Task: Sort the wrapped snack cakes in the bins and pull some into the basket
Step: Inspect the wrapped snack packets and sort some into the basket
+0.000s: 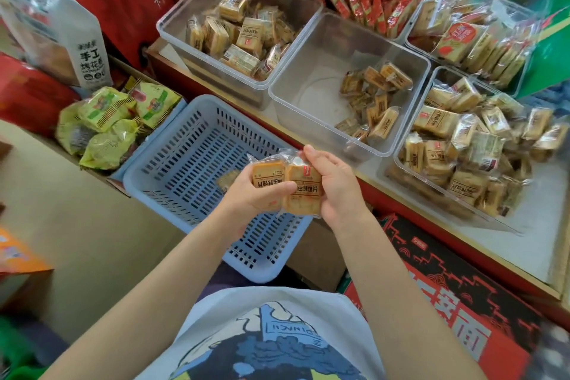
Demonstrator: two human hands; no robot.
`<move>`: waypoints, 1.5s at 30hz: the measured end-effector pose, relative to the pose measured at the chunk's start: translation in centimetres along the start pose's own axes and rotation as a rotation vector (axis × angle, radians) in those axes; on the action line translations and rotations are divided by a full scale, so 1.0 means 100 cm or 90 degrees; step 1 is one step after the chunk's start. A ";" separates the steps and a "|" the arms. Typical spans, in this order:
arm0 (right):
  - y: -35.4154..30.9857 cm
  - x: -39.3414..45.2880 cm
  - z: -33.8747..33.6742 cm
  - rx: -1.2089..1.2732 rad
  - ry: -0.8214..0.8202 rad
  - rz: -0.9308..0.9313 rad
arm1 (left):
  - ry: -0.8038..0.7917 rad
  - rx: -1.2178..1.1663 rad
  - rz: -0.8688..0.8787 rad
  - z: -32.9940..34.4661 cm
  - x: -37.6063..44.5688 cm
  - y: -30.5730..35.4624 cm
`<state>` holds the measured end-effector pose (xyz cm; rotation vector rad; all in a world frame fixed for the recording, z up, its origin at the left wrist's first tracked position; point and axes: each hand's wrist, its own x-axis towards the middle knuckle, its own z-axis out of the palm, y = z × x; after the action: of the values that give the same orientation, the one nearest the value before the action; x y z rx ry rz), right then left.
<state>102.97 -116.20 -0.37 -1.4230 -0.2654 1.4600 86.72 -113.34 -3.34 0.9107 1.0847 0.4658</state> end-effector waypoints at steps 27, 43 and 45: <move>0.016 -0.016 0.015 -0.030 -0.092 0.017 | 0.310 -0.358 0.011 0.026 0.001 0.019; 0.017 -0.015 0.011 -0.102 -0.201 -0.003 | 0.184 -0.324 0.019 0.011 0.000 0.020; 0.016 -0.015 0.011 -0.171 -0.136 -0.019 | 0.221 -0.305 0.030 0.006 0.002 0.018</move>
<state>100.88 -117.51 -0.38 -1.4665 -0.6348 1.5979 87.48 -112.40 -1.87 0.4391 1.1931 0.9036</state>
